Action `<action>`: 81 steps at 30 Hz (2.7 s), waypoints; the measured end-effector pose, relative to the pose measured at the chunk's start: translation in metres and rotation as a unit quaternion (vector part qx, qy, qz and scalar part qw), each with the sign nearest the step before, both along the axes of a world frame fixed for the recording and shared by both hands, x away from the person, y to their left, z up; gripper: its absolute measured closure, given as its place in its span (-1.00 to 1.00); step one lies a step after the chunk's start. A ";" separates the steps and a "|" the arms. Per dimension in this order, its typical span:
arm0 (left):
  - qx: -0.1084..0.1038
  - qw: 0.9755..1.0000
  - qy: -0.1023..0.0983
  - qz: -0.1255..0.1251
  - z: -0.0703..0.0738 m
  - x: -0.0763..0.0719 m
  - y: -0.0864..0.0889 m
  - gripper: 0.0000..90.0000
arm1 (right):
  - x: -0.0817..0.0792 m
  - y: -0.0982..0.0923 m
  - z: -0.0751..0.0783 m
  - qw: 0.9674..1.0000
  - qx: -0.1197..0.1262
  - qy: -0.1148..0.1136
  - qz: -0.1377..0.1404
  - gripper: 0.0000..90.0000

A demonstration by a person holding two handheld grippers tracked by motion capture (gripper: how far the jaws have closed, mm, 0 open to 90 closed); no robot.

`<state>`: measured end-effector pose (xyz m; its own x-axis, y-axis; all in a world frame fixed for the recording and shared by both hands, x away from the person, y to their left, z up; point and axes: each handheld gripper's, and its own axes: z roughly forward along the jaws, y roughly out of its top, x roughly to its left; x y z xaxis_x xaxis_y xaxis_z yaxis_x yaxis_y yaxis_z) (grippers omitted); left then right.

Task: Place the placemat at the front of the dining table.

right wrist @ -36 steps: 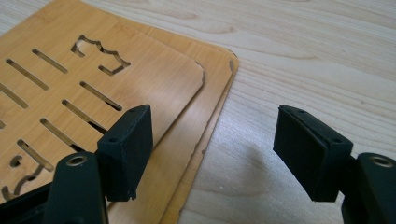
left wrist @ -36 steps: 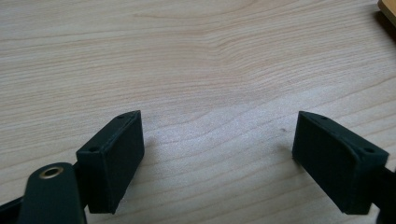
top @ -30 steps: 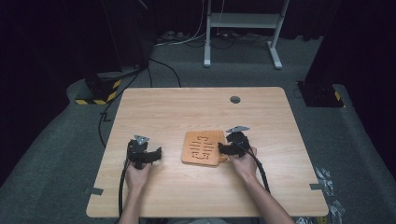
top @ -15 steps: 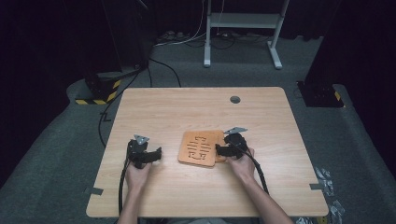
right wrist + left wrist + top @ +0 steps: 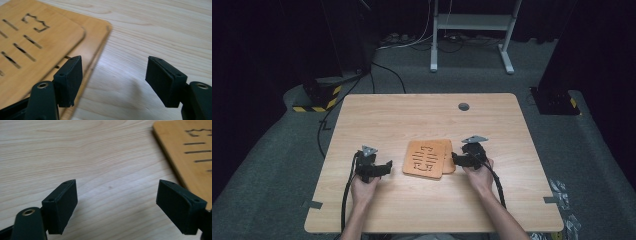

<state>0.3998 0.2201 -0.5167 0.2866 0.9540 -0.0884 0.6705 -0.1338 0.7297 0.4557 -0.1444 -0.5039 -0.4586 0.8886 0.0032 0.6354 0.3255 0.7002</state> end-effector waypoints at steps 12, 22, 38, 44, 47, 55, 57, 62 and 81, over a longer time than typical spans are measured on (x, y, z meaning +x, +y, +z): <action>-0.040 0.998 -0.021 -0.049 0.011 -0.009 -0.023 -0.60 | -0.001 -0.059 -0.003 0.998 0.006 -0.001 -0.066 -0.33; -0.022 0.997 -0.034 -0.071 0.022 -0.006 -0.044 -0.52 | -0.002 -0.092 -0.011 0.994 0.002 -0.010 -0.108 -0.33; 0.017 0.997 -0.040 -0.070 0.013 -0.003 -0.052 -0.20 | 0.000 -0.098 -0.020 0.992 -0.004 -0.024 -0.124 -0.48; 0.029 0.996 -0.032 -0.073 0.008 -0.002 -0.057 -0.14 | 0.000 -0.098 -0.020 0.992 -0.004 -0.024 -0.123 -0.48; 0.029 0.997 -0.032 -0.069 0.003 -0.004 -0.056 -0.09 | 0.000 -0.098 -0.020 0.992 -0.004 -0.024 -0.124 -0.48; 0.028 0.997 -0.034 -0.064 0.000 -0.005 -0.053 -0.08 | 0.000 -0.098 -0.020 0.992 -0.004 -0.024 -0.124 -0.48; 0.030 0.997 -0.029 -0.059 -0.003 -0.004 -0.055 -0.07 | 0.000 -0.098 -0.020 0.992 -0.004 -0.024 -0.124 -0.48; 0.038 0.997 -0.034 -0.060 -0.004 -0.004 -0.055 -0.06 | 0.000 -0.098 -0.020 0.992 -0.004 -0.024 -0.124 -0.49; 0.011 0.997 -0.045 -0.064 -0.009 -0.001 -0.057 -0.09 | 0.000 -0.098 -0.019 0.993 -0.004 -0.019 -0.116 -0.52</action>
